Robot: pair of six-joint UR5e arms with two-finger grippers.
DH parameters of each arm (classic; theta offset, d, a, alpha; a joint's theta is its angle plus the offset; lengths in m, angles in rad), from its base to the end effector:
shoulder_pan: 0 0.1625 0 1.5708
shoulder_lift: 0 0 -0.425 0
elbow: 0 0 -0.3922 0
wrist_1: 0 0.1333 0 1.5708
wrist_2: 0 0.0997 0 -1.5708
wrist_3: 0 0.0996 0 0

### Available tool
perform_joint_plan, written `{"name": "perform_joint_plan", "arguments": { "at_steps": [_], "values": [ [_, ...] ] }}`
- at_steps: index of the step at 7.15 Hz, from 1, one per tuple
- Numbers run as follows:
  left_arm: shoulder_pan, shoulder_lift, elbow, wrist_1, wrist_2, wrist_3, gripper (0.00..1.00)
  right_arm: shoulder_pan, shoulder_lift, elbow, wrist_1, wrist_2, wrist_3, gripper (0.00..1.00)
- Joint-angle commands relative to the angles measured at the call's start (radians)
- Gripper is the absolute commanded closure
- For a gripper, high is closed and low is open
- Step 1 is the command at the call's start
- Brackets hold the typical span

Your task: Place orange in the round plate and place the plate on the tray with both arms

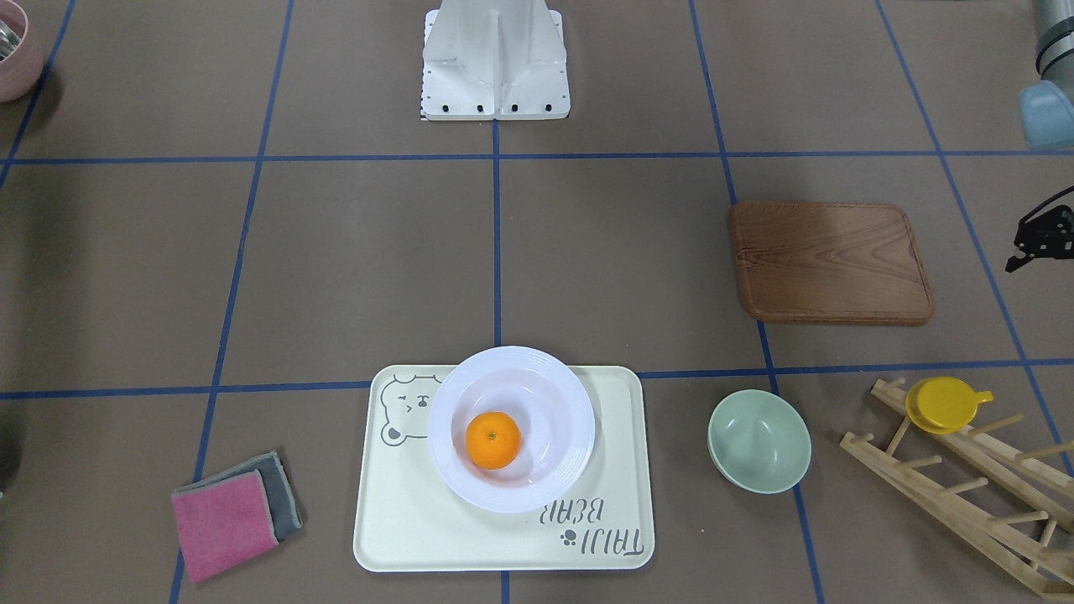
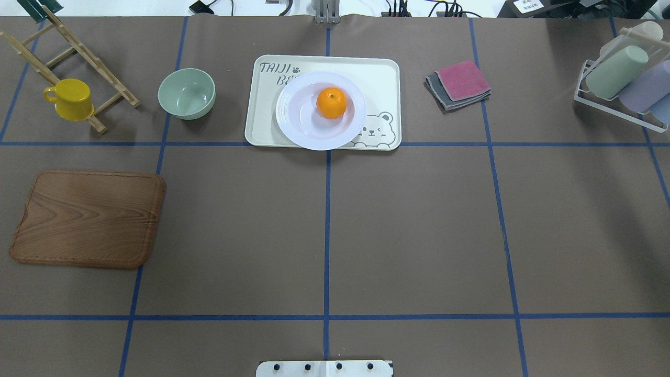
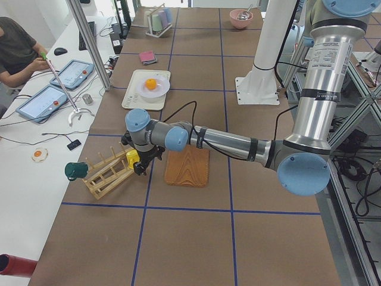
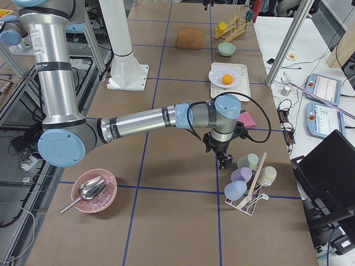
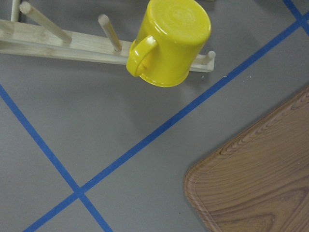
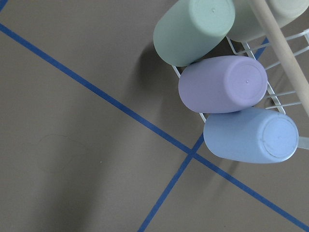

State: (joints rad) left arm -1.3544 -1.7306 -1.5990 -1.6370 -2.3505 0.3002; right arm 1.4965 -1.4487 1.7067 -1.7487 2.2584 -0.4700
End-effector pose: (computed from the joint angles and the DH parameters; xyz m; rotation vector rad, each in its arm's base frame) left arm 0.0600 -0.5676 0.5523 0.2776 0.7762 0.5866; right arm 0.0301 -0.5402 0.5530 0.2133 -0.6675 -0.5497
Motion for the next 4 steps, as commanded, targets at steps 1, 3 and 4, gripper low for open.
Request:
{"name": "perform_joint_plan", "arguments": {
  "at_steps": [1, 3, 4],
  "values": [
    [0.0, -0.009, -0.001, -0.006, -0.003, -0.01, 0.01, -0.053, -0.004, -0.001, 0.0, -0.005, 0.025, 0.0],
    [0.001, -0.01, -0.002, -0.01, -0.004, -0.01, 0.01, -0.084, 0.008, 0.011, 0.005, -0.006, 0.095, 0.0],
    [0.0, -0.009, -0.028, -0.003, -0.009, -0.013, 0.01, -0.096, 0.01, 0.002, 0.005, -0.006, 0.097, 0.0]
  ]
}}
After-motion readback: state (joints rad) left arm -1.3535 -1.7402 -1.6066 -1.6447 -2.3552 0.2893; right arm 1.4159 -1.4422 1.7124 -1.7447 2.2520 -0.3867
